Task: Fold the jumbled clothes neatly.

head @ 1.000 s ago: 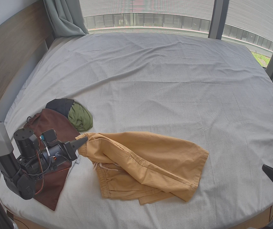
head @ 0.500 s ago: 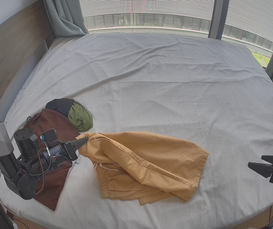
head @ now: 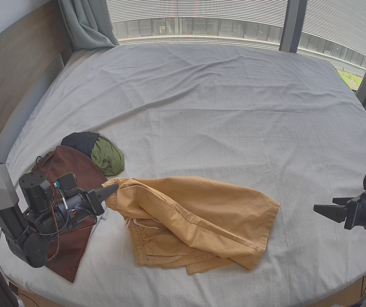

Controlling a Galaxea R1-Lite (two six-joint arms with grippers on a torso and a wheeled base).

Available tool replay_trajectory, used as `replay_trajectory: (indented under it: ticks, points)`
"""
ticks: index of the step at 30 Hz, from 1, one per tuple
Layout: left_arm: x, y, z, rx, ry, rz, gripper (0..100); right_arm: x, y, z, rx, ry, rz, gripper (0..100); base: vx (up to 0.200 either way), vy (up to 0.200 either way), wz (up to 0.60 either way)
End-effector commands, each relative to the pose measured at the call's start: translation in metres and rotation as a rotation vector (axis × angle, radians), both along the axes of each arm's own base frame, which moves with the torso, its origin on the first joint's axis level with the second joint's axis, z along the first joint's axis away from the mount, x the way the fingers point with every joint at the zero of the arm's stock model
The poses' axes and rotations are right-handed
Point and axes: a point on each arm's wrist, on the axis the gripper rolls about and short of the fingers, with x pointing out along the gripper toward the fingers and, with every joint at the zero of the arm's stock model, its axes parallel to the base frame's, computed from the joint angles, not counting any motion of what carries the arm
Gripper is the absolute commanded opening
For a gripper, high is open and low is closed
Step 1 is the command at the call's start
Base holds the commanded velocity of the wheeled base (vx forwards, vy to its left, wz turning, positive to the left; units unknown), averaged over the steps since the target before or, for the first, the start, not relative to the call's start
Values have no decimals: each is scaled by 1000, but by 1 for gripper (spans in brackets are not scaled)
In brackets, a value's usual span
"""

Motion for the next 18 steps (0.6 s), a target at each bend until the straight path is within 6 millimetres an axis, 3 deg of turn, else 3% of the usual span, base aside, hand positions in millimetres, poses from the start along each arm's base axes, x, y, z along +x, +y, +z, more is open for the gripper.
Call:
replay_trajectory:
  ticks: [1, 6, 18]
  points:
    - [0, 1, -1, 0, 4, 3, 0, 10, 7, -13, 3, 60, 42, 100, 0, 0, 0]
    - [1, 2, -1, -3, 2, 6, 0, 5, 15, -24, 66, 66, 137, 100, 0, 0, 0]
    - [3, 2, -3, -2, 9, 8, 0, 31, 18, -57, 92, 144, 114, 100, 0, 0, 0]
